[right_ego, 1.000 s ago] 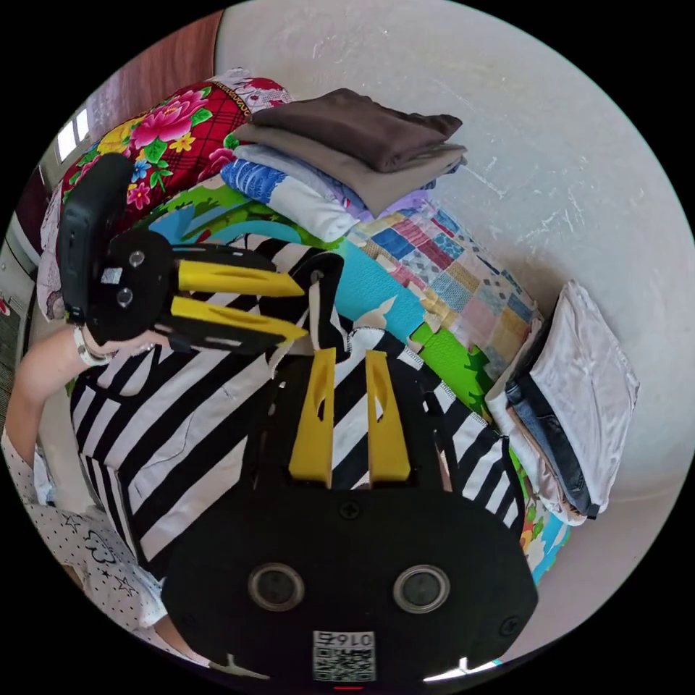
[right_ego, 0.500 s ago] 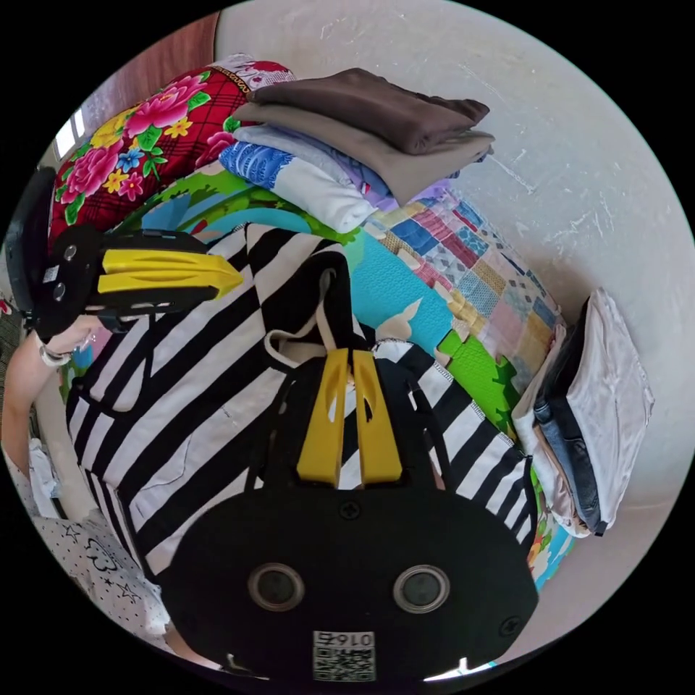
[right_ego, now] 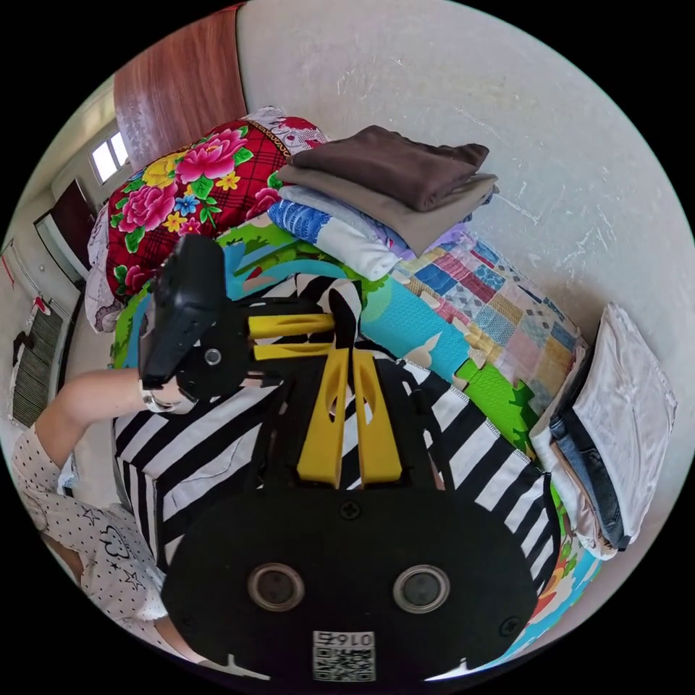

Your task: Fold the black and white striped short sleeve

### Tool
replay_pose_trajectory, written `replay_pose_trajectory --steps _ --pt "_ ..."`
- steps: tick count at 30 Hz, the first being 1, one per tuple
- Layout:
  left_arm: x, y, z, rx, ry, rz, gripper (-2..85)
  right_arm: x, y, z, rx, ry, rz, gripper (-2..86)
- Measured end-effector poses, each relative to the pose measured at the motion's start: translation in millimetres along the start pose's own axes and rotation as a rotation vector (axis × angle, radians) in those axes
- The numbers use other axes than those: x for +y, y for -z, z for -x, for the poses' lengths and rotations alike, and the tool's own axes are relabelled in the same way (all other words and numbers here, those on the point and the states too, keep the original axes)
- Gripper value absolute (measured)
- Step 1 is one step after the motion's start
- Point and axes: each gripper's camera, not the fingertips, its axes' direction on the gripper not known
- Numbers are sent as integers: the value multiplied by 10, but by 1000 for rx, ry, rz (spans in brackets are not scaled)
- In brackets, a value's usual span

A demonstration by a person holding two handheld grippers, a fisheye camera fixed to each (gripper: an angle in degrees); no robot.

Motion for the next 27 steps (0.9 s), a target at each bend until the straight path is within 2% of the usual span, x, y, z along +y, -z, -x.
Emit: replay_pose_trajectory --steps 2,9,13,16,18,20,23,27 --pt "37 31 77 34 -3 -10 4 -3 -4 -36 11 -15 7 1" --pt "375 556 755 346 3 -100 -7 7 -31 -211 56 -87 30 1" --pt "613 892 1076 409 14 -201 -6 0 16 -255 61 -101 18 1" --pt "764 887 1122 468 -15 -121 -1 -4 67 -256 36 -81 6 0" --pt "879 727 1014 503 -59 33 13 -6 40 -252 50 -63 39 1" --pt "967 676 905 474 -109 89 26 -10 -72 -234 52 -11 107 6" --pt "1049 766 798 371 -143 52 36 -85 -32 -316 45 -79 86 27" --pt "1098 944 690 270 -168 -6 32 -141 -73 -117 -42 75 117 70"
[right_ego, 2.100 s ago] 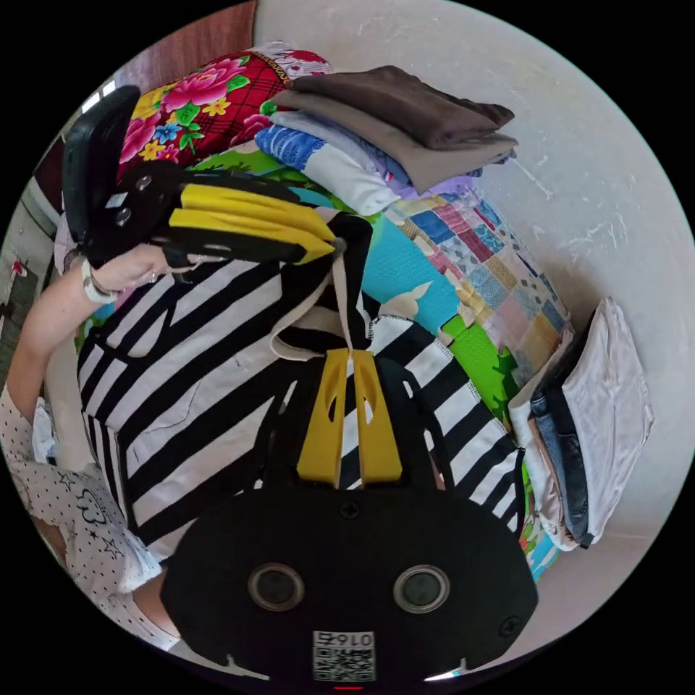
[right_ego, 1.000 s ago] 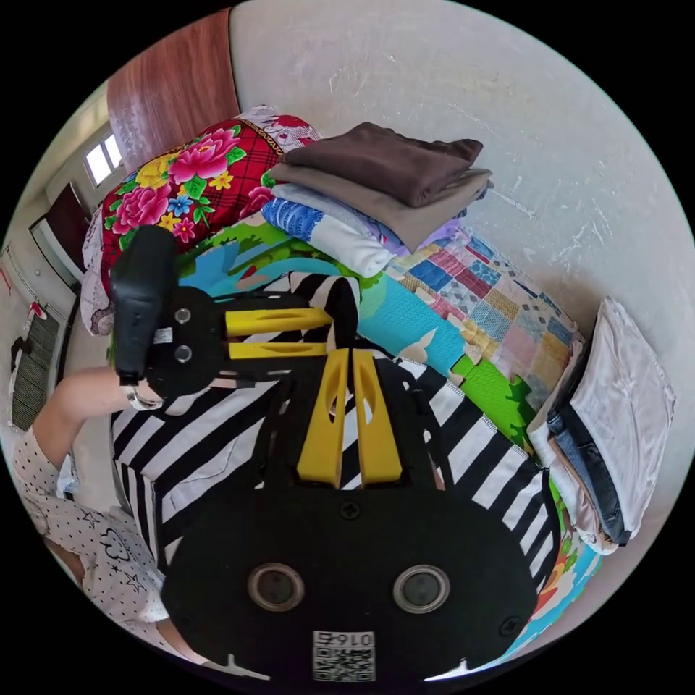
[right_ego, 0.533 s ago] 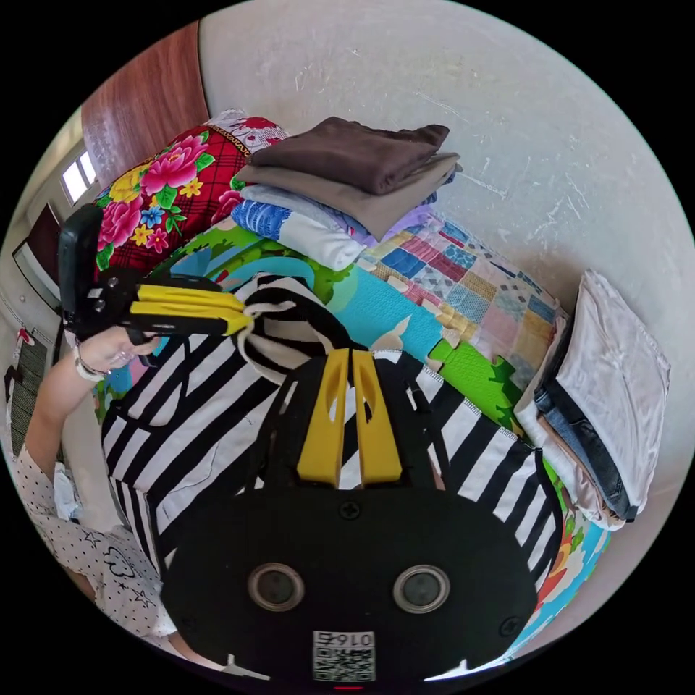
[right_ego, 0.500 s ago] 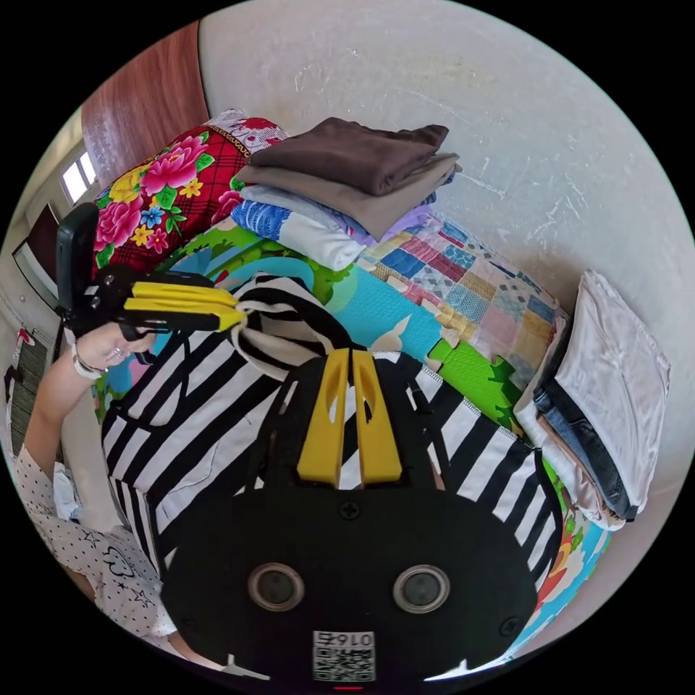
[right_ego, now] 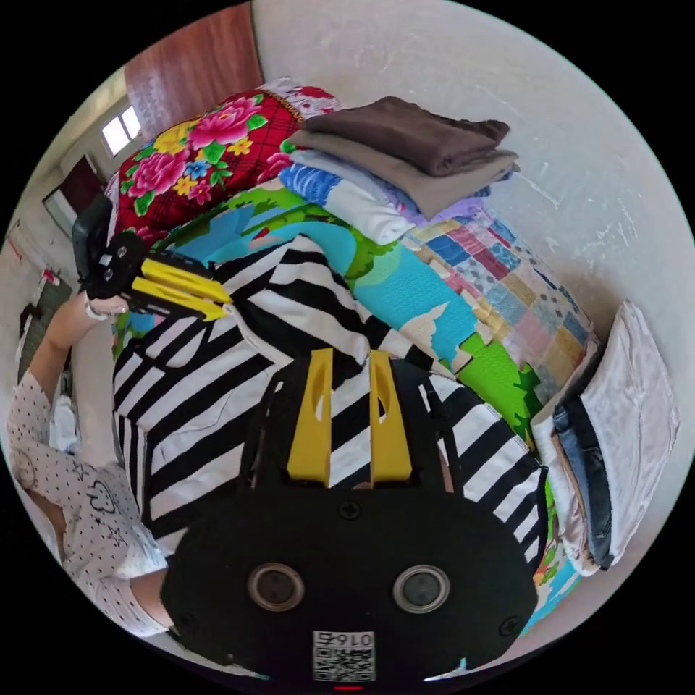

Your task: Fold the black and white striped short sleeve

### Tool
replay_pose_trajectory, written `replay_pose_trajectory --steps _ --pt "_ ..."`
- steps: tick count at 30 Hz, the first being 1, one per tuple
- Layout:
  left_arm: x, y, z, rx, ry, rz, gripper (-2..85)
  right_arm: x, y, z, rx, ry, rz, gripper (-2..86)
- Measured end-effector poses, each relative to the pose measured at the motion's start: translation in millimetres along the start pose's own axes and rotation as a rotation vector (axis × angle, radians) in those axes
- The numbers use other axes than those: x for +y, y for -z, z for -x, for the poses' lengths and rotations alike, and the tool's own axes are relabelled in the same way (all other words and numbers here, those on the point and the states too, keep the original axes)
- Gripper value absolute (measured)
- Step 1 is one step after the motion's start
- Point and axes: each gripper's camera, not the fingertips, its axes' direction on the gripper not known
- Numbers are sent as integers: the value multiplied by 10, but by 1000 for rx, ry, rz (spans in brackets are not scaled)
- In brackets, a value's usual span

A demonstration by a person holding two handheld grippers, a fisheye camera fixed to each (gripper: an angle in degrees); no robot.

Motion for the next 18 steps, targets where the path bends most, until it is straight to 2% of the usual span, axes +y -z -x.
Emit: replay_pose_trajectory --steps 3,7,11,14,18 --pt "24 48 -71 -82 -28 2 20 -133 -228 182 35 113 111 77" --pt "68 119 -76 -85 -6 -3 32 -302 -509 352 136 183 246 81" --pt "93 158 -128 -37 -31 -23 52 -346 -410 363 159 183 224 80" --pt "76 57 -169 -15 -37 9 55 -319 -360 333 103 208 201 79" --pt "75 -49 -184 -24 -39 39 33 -352 -458 299 81 232 231 79"
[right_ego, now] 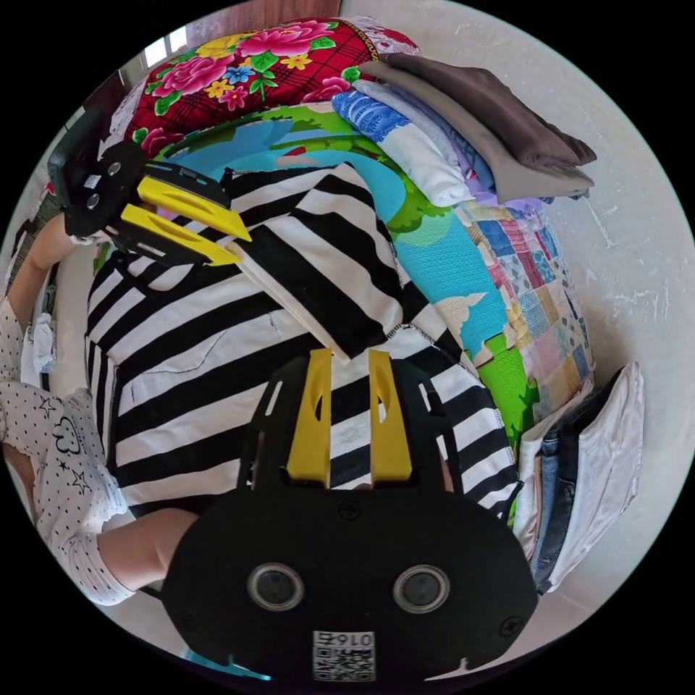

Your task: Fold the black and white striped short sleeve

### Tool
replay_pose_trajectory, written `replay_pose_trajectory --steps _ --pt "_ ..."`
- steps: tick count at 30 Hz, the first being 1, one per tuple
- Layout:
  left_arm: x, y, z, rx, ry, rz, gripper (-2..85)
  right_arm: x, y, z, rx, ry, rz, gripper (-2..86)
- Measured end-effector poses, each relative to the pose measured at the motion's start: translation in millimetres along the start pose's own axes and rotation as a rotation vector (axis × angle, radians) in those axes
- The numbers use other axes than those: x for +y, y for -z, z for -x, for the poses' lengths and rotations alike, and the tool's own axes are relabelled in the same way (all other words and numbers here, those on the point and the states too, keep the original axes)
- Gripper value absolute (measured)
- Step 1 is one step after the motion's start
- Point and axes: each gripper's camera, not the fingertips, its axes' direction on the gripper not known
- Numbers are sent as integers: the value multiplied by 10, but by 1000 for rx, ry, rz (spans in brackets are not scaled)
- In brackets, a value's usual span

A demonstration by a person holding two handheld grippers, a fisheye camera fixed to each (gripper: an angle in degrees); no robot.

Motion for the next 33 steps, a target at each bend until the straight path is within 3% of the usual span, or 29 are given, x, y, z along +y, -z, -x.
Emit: replay_pose_trajectory --steps 12,17,23,25,29,33 --pt "357 366 273 105 71 -132 -9 121 133 -291 -71 -22 -143 6" --pt "374 260 181 217 100 -132 -9 56 -165 -357 -53 5 -14 5" --pt "258 316 149 160 27 -52 0 151 -224 -597 -63 -58 -48 14" --pt "245 437 309 117 60 -87 0 250 -156 -730 -49 -124 -111 21" --pt "124 503 892 -134 223 -105 -7 436 -168 -1144 -62 -316 -206 54" --pt "-54 240 1453 -98 352 -18 -9 438 -399 -1422 -131 -413 -197 82"
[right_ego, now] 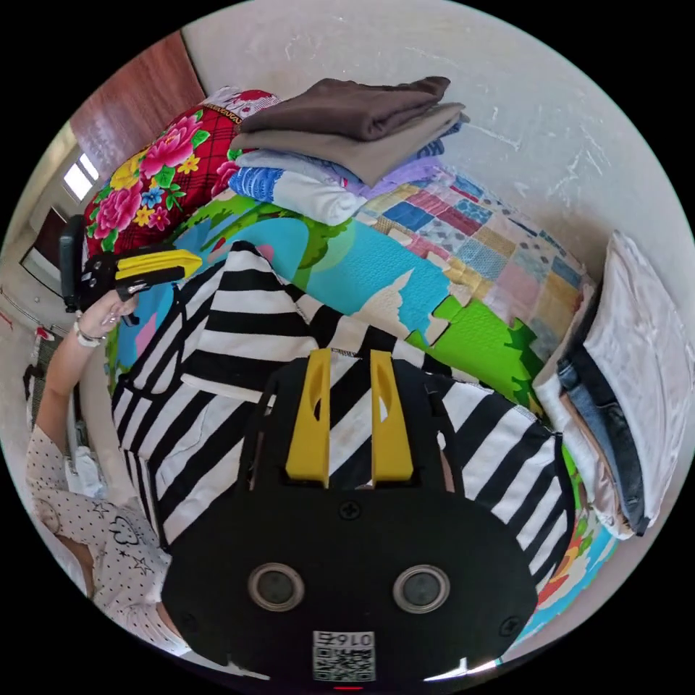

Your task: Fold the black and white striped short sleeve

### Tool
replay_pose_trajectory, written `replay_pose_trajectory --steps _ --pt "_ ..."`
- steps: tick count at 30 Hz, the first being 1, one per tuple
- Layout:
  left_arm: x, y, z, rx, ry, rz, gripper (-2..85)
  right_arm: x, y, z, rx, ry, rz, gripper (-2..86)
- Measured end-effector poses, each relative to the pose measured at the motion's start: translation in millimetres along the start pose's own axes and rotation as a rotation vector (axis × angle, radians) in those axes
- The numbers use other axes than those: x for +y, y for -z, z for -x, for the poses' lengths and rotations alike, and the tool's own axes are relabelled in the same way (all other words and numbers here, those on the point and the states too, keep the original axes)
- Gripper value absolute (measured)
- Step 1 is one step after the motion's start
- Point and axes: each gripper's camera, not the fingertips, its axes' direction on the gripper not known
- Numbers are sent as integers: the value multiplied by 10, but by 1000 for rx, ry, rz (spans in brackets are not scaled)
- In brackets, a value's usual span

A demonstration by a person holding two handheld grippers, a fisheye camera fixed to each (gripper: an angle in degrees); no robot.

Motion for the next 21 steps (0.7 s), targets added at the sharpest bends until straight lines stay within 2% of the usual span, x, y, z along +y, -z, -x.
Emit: replay_pose_trajectory --steps 2,4,7,11,16,18,21 --pt "-69 -66 105 -7 52 -12 -10 -46 -138 -133 -154 13 17 91" --pt "-104 -96 138 -8 65 -33 -10 -55 -235 -192 -190 25 53 89" --pt "-109 -127 99 16 44 -47 -10 -24 -266 -269 -151 26 72 79" --pt "-95 -142 -12 -13 -27 -39 -10 37 -346 -334 -215 96 78 71" --pt "-88 -78 -25 -44 -55 -64 -10 -35 -490 -461 -180 40 108 65" --pt "-85 -53 3 -31 -55 -73 -10 20 -357 -459 -134 39 59 62" --pt "-88 -48 13 -36 -65 -74 -10 158 -144 -457 -185 89 -31 50"
